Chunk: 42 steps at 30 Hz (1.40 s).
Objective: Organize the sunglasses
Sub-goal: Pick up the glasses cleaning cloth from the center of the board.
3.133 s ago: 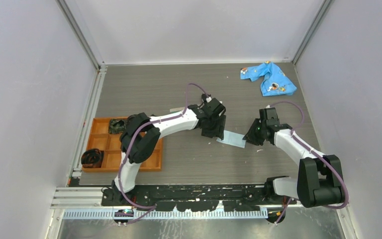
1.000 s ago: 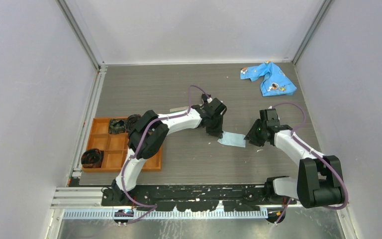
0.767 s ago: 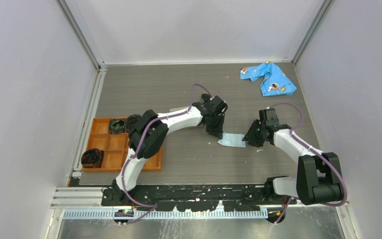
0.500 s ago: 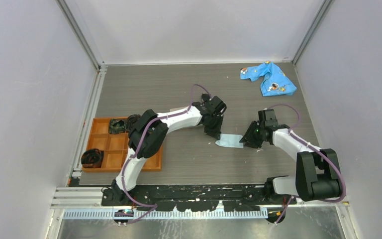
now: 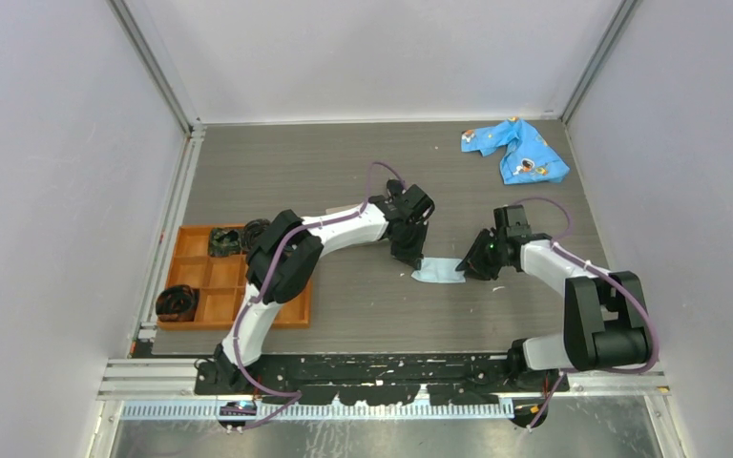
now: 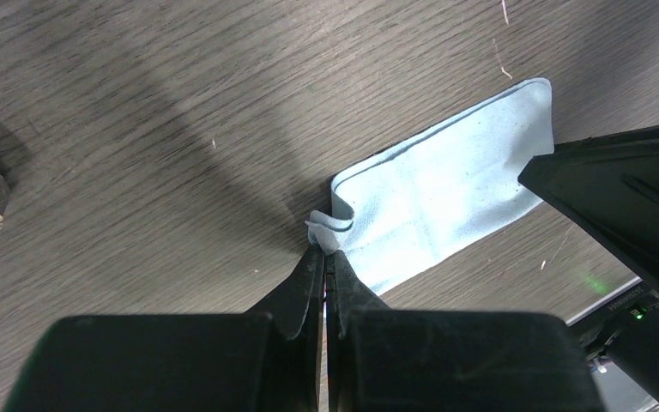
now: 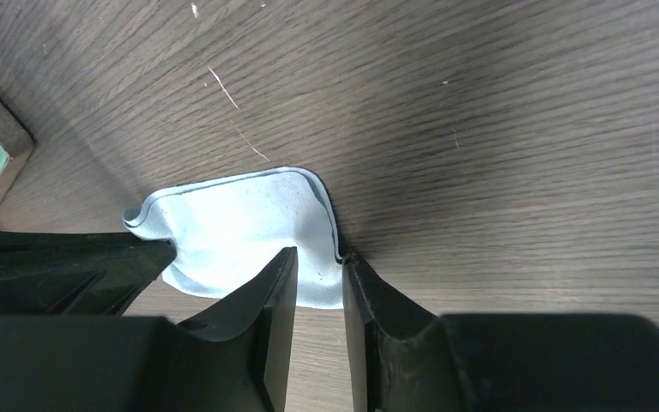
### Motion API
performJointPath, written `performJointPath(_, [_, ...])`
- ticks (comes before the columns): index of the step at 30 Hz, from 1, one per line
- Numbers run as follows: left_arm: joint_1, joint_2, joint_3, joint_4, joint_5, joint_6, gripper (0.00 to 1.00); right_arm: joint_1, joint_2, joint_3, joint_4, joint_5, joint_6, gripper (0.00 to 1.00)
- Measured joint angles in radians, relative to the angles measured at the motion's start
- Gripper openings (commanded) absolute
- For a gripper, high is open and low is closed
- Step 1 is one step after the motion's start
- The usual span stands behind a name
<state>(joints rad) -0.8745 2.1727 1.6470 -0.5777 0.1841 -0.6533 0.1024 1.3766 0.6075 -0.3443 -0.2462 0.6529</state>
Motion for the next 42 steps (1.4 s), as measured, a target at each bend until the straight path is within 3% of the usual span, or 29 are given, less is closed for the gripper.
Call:
performJointPath(10, [0.000, 0.000, 0.000, 0.000, 0.000, 0.005, 0.00, 0.000, 0.016, 0.008, 0.000, 0.010, 0.000, 0.17])
performJointPath(12, [0.000, 0.000, 0.000, 0.000, 0.000, 0.005, 0.00, 0.000, 0.016, 0.008, -0.001, 0.012, 0.000, 0.20])
performJointPath(15, [0.000, 0.000, 0.000, 0.000, 0.000, 0.007, 0.00, 0.000, 0.014, 0.008, -0.001, 0.011, 0.000, 0.35])
performJointPath(18, [0.000, 0.000, 0.000, 0.000, 0.000, 0.008, 0.00, 0.002, -0.011, 0.009, -0.017, 0.042, -0.008, 0.39])
performJointPath(27, [0.000, 0.000, -0.004, 0.000, -0.001, 0.011, 0.00, 0.002, -0.030, 0.031, -0.095, 0.119, -0.056, 0.40])
performJointPath(42, [0.000, 0.000, -0.004, 0.000, -0.005, 0.011, 0.00, 0.034, 0.036, 0.058, -0.059, 0.039, -0.065, 0.35])
